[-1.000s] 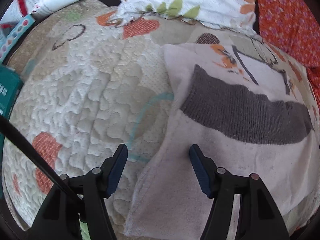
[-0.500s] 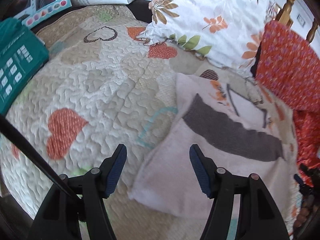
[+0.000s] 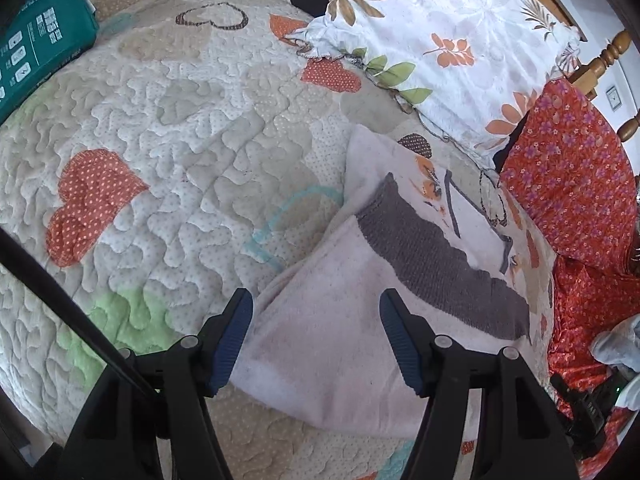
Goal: Fold small clothes
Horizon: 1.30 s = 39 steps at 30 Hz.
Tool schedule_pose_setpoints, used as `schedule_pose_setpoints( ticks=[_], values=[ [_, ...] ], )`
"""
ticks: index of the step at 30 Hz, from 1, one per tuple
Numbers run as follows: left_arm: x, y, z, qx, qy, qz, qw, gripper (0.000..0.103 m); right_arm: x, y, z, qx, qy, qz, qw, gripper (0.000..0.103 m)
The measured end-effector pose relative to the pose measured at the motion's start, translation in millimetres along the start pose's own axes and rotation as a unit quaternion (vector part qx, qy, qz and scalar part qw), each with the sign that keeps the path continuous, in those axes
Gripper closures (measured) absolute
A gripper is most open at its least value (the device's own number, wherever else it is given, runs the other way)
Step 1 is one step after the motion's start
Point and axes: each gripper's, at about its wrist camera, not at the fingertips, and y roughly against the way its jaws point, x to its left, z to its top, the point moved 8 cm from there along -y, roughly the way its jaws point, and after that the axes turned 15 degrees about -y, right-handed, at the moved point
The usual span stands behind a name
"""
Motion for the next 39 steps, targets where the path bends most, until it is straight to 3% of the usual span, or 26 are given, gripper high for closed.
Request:
schedule_pose_setpoints(
  ticks=[6,13,19,24,31,39],
  values=[
    [2.2,-19.6,1.1,0.022,0.015,-0.006,0.9996,0.038,-12.5,-2.2,-2.4,0.012,0.021,-0.011,1.0,0.036],
    [5.6,-31.0,-2.5,0.038,-0.003,0.021,0.999,0.037,-28.0,-13.8,8.1,0.037,-0.029,0.007,0.999,0.035],
    [11.6,-37.3,-3.6,0.045,-0.007,0.026,0.9986,0.037,-25.4,-20.9,1.5,0.064,-0.036,0.023,0.997,0.035],
    [12.6,-35.4,-1.3,0.035,-0.026,0.043,0.9981,0.036,-20.4,-22.5,0.3,0.063,-0.03,0.023,0.997,0.034],
    [27.3,-26.5,-0.7,0.024,-0.01,0.045,0.9986,0.036,-22.3,-24.7,-0.5,0.068,-0.034,0.023,0.997,0.033],
    [24.5,-29.4,-6.0,0.032,-0.03,0.048,0.9979,0.031,-25.1,-21.8,2.9,0.06,-0.04,0.023,0.997,0.033]
  ],
)
